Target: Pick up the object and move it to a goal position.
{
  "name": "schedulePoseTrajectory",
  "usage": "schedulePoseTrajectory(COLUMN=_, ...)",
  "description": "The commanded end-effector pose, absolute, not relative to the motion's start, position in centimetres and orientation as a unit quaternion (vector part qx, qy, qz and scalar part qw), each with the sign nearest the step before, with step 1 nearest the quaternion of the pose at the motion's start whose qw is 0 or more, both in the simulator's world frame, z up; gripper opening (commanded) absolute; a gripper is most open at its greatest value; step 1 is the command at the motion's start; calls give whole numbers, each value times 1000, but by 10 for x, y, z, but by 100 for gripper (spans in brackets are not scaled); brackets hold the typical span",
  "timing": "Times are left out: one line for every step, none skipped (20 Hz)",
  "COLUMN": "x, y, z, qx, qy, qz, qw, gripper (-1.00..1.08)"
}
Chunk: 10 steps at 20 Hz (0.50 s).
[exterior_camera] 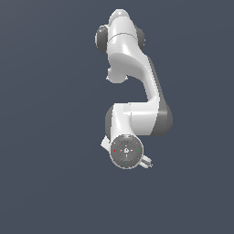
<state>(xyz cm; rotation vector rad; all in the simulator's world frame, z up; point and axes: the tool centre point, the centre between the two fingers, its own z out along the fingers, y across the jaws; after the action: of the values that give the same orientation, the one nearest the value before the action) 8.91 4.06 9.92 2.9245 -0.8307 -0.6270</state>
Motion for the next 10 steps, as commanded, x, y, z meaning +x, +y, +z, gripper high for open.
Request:
schedulePoseTrajectory(x=88, y=41, z=98, qx=942, qy=-268, qz=-202, qw=19, gripper=28)
schedulePoseTrajectory(x=88, y=41, z=97, qx=942, qy=-268, qz=-202, qw=19, gripper=28)
schedulePoseTrajectory(x=87, y=41, z=96, qx=942, qy=-268, qz=-202, qw=19, gripper=28)
schedulePoseTrajectory(x=86, y=41, z=94, qx=942, qy=-268, qz=-202, qw=19, gripper=28)
schedulePoseTrajectory(x=86, y=41, z=92, qx=942, qy=-268, qz=-202, qw=19, gripper=28)
schedulePoseTrajectory(x=85, y=41, z=90, qx=942, qy=-268, qz=-202, qw=19, gripper=28)
schedulePoseTrajectory(x=83, y=42, z=87, qx=942, qy=-268, qz=-202, qw=19, gripper=28)
schedulePoseTrajectory(x=82, y=42, z=84, qx=942, qy=-268, qz=-202, qw=19, gripper=28)
schedulePoseTrajectory(x=81, y=42, z=82, qx=942, qy=-268, qz=-202, qw=19, gripper=28)
schedulePoseTrajectory(x=80, y=42, z=80, qx=942, qy=-268, qz=-202, qw=19, gripper=28)
